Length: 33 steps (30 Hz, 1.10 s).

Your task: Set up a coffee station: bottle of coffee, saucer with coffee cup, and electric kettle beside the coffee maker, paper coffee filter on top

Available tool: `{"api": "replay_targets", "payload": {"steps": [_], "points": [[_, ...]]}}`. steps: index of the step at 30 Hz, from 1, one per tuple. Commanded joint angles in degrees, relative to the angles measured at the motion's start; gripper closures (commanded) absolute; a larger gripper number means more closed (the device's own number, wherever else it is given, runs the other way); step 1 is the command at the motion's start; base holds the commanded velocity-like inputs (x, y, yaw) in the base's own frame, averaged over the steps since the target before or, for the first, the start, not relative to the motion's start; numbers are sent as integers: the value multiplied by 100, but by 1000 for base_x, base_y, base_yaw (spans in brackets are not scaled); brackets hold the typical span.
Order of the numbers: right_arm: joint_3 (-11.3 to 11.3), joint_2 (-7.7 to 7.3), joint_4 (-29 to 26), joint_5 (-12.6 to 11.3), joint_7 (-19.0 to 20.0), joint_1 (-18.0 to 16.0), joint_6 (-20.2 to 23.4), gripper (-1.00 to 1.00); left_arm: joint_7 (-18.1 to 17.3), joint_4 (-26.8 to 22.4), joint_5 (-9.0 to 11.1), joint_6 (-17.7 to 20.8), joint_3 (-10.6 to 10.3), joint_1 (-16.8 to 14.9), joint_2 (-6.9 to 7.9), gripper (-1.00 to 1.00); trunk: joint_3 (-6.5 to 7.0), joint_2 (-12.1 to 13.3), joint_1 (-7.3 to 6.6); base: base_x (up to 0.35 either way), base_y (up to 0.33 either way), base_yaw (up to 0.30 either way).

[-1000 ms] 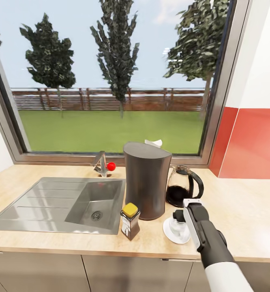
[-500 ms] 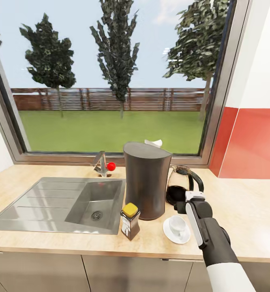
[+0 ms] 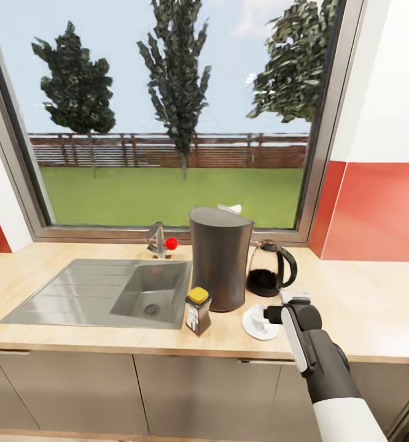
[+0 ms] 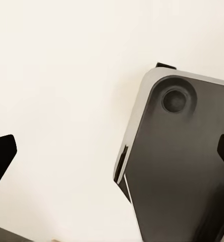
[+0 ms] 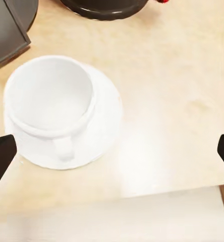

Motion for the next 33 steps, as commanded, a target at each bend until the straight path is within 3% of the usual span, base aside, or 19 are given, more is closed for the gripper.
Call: {"api": "replay_targets", "payload": {"steps": [1, 5, 6, 8, 10, 12, 13, 14, 15, 17, 19, 22, 25, 29, 31, 33], "points": [[-4, 7, 0, -28, -22, -2, 17, -100, 7, 18, 32, -30, -47, -6, -2, -100, -3, -5, -1, -337, 0, 0], [2, 11, 23, -32, -18, 7, -63, -100, 7, 18, 37, -36, -47, -6, -2, -100, -3, -5, -1, -337, 0, 0], [7, 11, 165, -35, -16, 19, -482, -100, 7, 13, 42, -39, -47, -6, -2, -100, -3, -5, -1, -337, 0, 0], [9, 13, 351, -39, -16, 32, -923, -100, 7, 11, 39, -43, -48, -6, -2, -100, -3, -5, -1, -337, 0, 0], [10, 17, 772, -46, -16, 101, -1742, -100, 7, 5, 35, -48, -54, -6, -2, -100, -3, -5, -1, -338, 0, 0], [4, 14, 1826, -52, -16, 221, -3568, -100, 1, -9, 32, -58, -72, -8, 2, -100, -3, -5, -1, -337, 0, 0], [3, 9, 2703, -53, -16, 255, -4960, -100, -1, -17, 33, -62, -72, -12, 5, -100, -3, -5, -1, -281, 0, 0], [3, 7, 3195, -53, -16, 264, -5714, -100, -1, -23, 34, -63, -73, -15, 4, -100, -3, -5, -1, -186, 0, 0], [2, 6, 3490, -53, -16, 267, -6167, -100, -1, -27, 34, -65, -73, -16, 3, -100, -3, -5, -1, -149, 0, 0], [2, 4, 4923, -58, -16, 276, -8472, -100, -2, -41, 32, -71, -70, -26, -1, -100, -3, -5, -1, -58, 0, 0], [2, 3, 5870, -61, -18, 278, -10086, -100, -2, -49, 35, -72, -67, -30, -2, -100, -3, -5, -1, -19, 0, 0], [2, 3, 6707, -65, -23, 279, -11459, -100, -8, -57, 37, -77, -65, -38, -2, -100, -3, -5, -1, -6, 0, 0], [2, 3, 7135, -62, -21, 293, -11980, -100, -10, -65, 39, -78, -64, -51, -7, -100, -3, -5, -1, -2, 0, 0], [8, 3, 7325, -52, -11, 683, -11977, -100, -18, -71, 39, -81, -64, -71, -17, -100, -3, -5, -1, 0, 0, 0], [10, -1, 7348, -48, -7, 881, -11681, -100, -24, -84, 37, -81, -64, -74, -22, -100, -3, -5, -1, 0, 0, 0], [16, -11, 7359, -43, 0, 1016, -10729, -100, -29, -157, 33, -75, -70, -72, -27, -100, -3, -5, -1, 0, 0, 0]]}}
